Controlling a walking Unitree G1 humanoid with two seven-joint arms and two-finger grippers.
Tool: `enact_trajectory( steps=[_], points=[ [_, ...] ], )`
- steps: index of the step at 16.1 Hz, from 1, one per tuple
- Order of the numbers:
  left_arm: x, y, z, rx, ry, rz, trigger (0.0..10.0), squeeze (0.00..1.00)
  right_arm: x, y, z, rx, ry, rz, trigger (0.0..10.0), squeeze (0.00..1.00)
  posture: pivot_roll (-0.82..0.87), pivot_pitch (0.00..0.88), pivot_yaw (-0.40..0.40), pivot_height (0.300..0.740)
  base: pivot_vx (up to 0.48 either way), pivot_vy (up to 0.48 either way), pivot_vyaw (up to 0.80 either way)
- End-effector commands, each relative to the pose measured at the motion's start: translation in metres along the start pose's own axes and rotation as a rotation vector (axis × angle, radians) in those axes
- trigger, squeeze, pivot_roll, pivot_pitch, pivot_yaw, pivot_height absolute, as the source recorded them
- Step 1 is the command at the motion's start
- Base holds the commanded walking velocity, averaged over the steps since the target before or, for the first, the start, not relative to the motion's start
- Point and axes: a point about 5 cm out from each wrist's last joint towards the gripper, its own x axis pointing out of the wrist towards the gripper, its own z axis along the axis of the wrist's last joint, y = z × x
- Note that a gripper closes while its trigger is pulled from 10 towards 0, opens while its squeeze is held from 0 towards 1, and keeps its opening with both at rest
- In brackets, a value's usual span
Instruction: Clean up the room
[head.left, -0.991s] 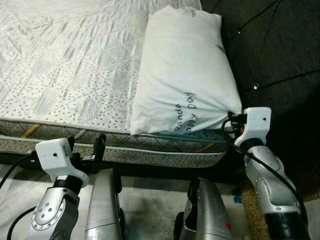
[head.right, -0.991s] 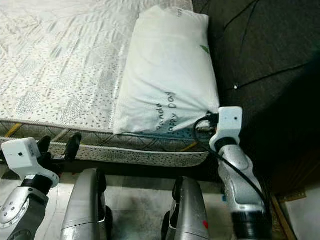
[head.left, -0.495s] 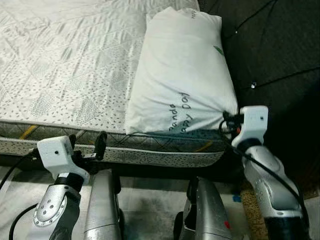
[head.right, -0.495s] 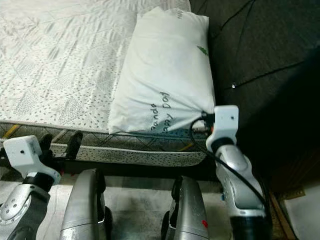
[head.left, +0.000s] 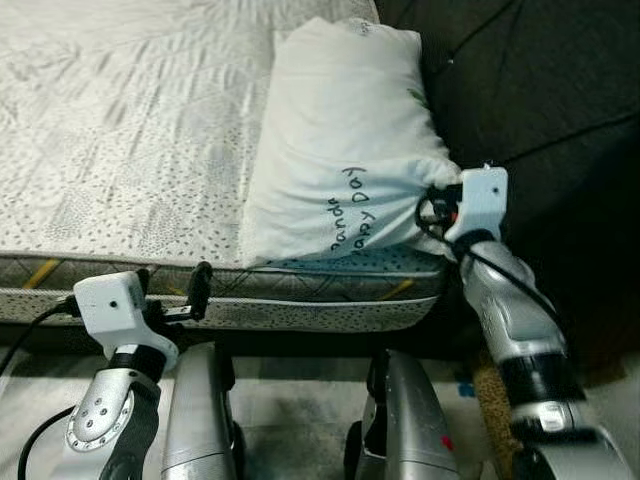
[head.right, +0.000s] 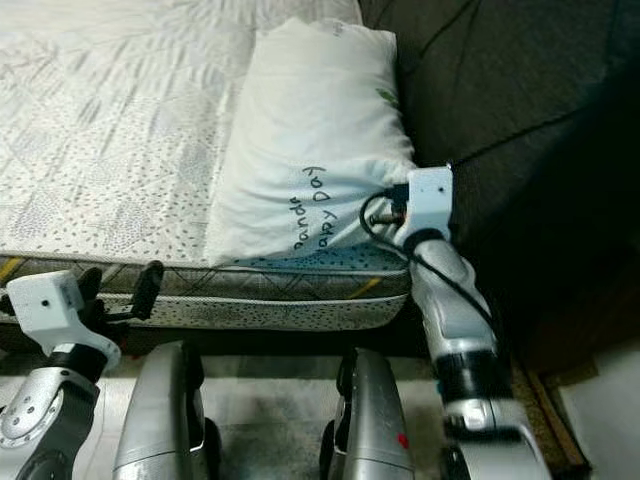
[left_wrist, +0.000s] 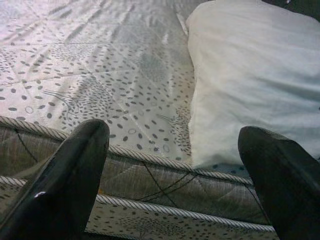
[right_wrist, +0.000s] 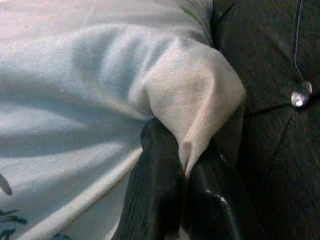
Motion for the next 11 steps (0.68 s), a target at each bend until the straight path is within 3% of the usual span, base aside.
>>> enact_trajectory(
  steps=[1, 4, 6, 10, 11],
  points=[
    [-0.002, 0.002, -0.001, 0.013, 0.005, 0.006, 10.0, 0.0, 0.001, -0.006, 0.007, 0.016, -0.04, -0.027, 0.0, 0.0, 0.12, 0.145, -0.108, 0.517, 0.0, 0.0, 0.0],
    [0.001, 0.004, -0.001, 0.022, 0.004, 0.008, 10.0, 0.0, 0.007, -0.015, 0.002, -0.023, -0.036, -0.088, 0.0, 0.0, 0.13, 0.128, -0.09, 0.517, 0.0, 0.0, 0.0],
    [0.004, 0.004, 0.0, 0.03, 0.002, -0.005, 10.0, 0.0, 0.018, -0.027, 0.011, -0.027, -0.069, -0.139, 0.0, 0.0, 0.13, 0.12, -0.082, 0.517, 0.0, 0.0, 0.0],
    [0.011, 0.002, 0.003, 0.032, -0.011, -0.015, 10.0, 0.0, 0.024, -0.034, 0.024, -0.034, -0.105, -0.156, 0.0, 0.0, 0.12, 0.11, -0.08, 0.517, 0.0, 0.0, 0.0],
    [0.011, 0.001, 0.002, 0.032, -0.013, -0.017, 10.0, 0.0, 0.024, -0.031, 0.021, -0.054, -0.105, -0.131, 1.6, 0.0, 0.12, 0.107, -0.082, 0.517, 0.0, 0.0, 0.0]
  ],
)
